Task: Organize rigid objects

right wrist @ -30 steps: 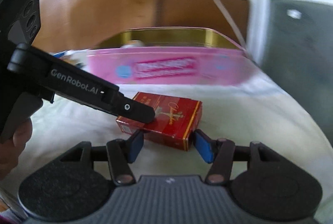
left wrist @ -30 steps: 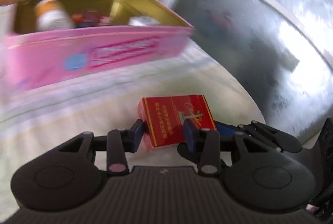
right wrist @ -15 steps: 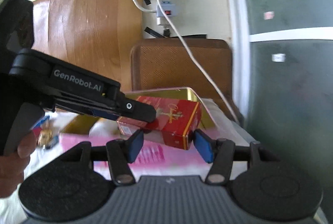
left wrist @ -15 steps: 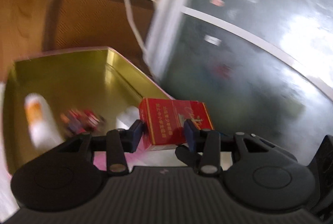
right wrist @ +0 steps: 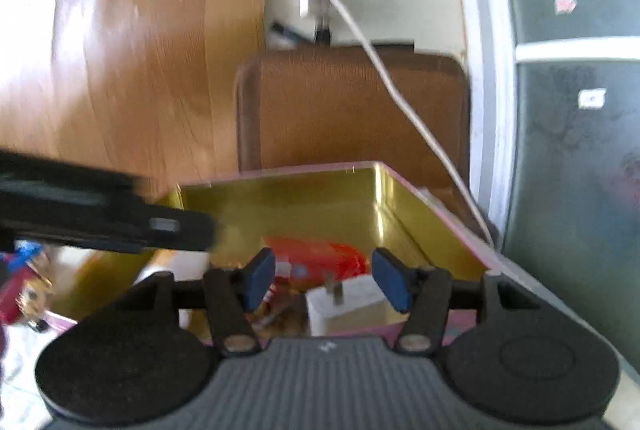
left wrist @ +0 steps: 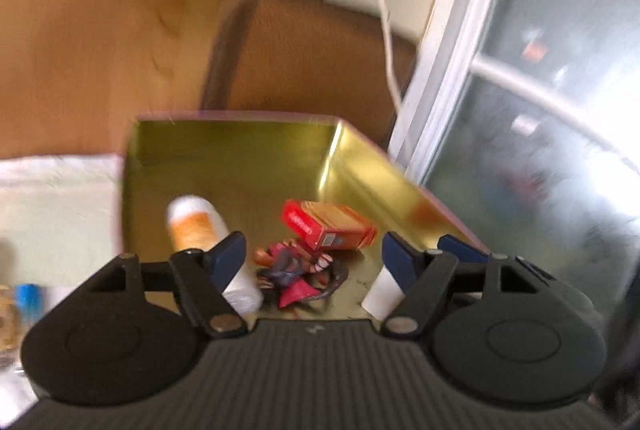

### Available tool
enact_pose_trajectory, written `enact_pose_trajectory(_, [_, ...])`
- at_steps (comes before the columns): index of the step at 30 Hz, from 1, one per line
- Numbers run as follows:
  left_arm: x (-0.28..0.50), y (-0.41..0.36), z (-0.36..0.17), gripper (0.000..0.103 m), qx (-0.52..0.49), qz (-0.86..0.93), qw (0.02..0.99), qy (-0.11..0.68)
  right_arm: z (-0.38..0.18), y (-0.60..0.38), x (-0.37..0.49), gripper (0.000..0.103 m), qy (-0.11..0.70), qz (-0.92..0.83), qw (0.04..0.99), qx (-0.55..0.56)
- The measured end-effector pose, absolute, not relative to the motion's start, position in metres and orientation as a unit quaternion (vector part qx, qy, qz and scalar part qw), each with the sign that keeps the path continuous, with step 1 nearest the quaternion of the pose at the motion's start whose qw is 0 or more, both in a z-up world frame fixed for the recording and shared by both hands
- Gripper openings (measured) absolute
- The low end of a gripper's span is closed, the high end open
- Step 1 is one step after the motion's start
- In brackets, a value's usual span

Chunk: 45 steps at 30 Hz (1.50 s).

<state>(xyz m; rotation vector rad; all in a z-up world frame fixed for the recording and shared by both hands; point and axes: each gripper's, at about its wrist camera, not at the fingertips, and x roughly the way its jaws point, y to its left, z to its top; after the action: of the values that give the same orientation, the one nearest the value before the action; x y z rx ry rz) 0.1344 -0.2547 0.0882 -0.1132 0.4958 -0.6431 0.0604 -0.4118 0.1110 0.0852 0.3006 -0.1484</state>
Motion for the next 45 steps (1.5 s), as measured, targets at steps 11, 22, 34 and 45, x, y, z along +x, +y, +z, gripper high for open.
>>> enact_pose_trajectory(11, [0.071, 0.005, 0.057, 0.077, -0.081, -0.091, 0.971, 0.207, 0.161, -0.301, 0.071, 0.055, 0.136, 0.119, 0.982, 0.057])
enact_pose_trajectory(22, [0.121, 0.088, 0.037, 0.077, -0.224, -0.056, 0.933, 0.275, 0.141, -0.143, 0.219, 0.039, 0.318, 0.192, 0.926, 0.067])
enact_pose_trajectory(34, [0.150, 0.095, 0.010, 0.007, -0.262, -0.030, 0.914, 0.308, 0.124, -0.114, 0.199, 0.010, 0.330, 0.204, 0.921, 0.038])
enact_pose_trajectory(45, [-0.005, 0.131, 0.014, 0.010, -0.170, -0.022, 0.941, 0.292, 0.081, -0.110, 0.055, 0.013, 0.337, 0.326, 0.883, 0.028])
